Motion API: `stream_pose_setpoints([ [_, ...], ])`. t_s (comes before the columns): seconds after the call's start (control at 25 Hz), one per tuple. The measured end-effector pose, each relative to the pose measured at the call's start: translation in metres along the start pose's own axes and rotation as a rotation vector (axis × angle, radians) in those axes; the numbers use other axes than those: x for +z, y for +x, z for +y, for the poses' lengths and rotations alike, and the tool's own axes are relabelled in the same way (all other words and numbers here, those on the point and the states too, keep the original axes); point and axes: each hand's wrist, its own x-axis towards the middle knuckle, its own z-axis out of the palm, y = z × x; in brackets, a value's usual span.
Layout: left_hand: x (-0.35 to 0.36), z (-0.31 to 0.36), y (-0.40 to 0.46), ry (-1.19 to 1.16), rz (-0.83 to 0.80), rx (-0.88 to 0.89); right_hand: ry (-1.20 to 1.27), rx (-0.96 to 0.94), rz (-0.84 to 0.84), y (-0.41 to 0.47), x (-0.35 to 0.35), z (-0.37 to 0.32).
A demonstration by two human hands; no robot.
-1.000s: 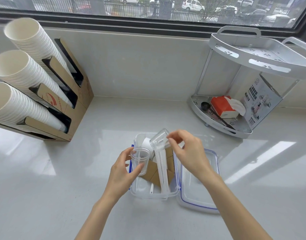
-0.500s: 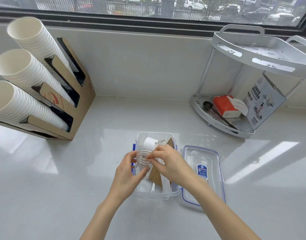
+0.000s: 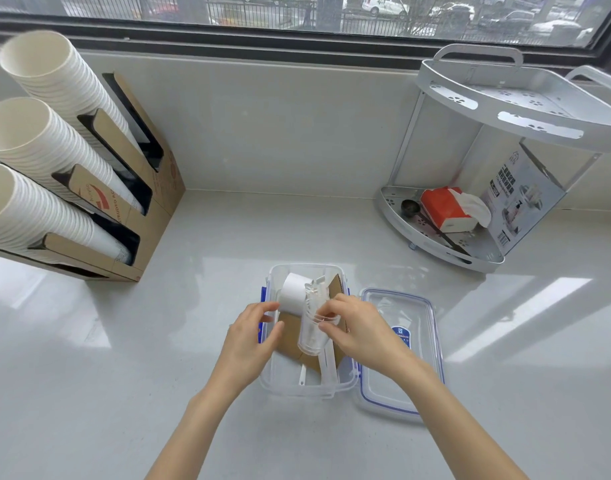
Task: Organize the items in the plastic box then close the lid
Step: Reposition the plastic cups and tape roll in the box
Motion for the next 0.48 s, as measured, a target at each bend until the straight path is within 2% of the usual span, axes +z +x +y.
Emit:
stream_pose_setpoints([
  [0.12, 0.004, -0.005, 0.009, 0.235, -0.031, 0.088, 0.004, -0.034, -0.102, -0.002, 0.008, 0.000],
  [0.24, 0.011, -0.007, 0.017, 0.433, -0.131, 0.120, -0.038, -0.051, -0.196, -0.004, 0.020, -0.002],
  [0.48, 0.020, -0.010, 0.019, 0.582, -0.205, 0.140, -0.002, -0.046, -0.233, -0.004, 0.028, -0.003],
])
